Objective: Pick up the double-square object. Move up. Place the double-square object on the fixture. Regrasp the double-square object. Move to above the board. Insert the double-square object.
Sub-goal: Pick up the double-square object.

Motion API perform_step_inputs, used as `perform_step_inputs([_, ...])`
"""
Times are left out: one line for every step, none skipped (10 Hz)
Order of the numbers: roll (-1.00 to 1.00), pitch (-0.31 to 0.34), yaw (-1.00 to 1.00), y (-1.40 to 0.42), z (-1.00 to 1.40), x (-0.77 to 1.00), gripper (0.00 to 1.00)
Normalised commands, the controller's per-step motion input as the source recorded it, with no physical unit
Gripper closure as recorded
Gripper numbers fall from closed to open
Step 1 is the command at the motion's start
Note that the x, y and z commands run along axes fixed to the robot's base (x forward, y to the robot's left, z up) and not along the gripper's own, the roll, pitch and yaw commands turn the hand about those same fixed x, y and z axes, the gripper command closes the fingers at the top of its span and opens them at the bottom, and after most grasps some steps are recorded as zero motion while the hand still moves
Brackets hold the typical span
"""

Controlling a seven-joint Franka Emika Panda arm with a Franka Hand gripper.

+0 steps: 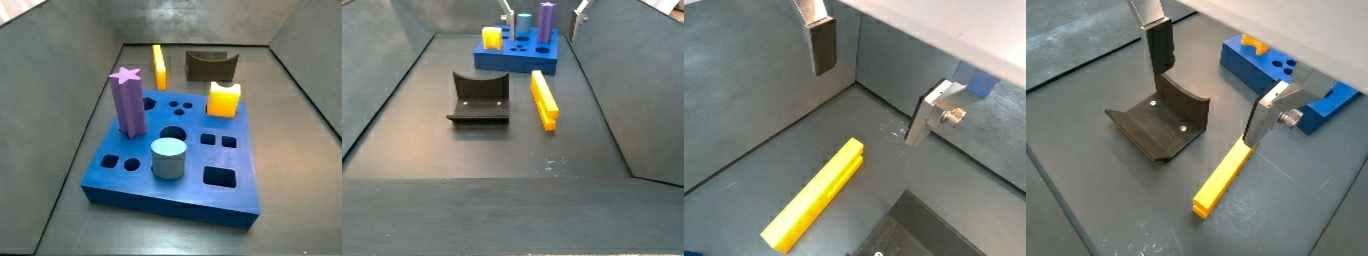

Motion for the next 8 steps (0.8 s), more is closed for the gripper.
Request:
perform_step_inputs([-0.20,-0.123,0.00,0.00,-0.42,-0.09,0.00])
perform_step_inputs([0.05,0.026,0.14,-0.54,-1.00,-0.57,0.00])
perform_step_inputs([0.19,0.214,0.64,-0.54,-0.90,0.00,0.00])
perform_step_inputs([0.10,0.150,0.53,-0.65,-0.89,0.00,0.00])
perform_step_inputs([-0.09,0.014,0.28,-0.65,-0.77,0.05,0.00])
perform_step_inputs([0.00,0.000,0.08,0.00,0.00,-0.08,0.00])
perform_step_inputs([0.00,0.000,0.00,-0.11,-0.07,0.00,0.00])
perform_step_inputs([0.00,0.000,-0.01,-0.44,-0.69,0.15,0.00])
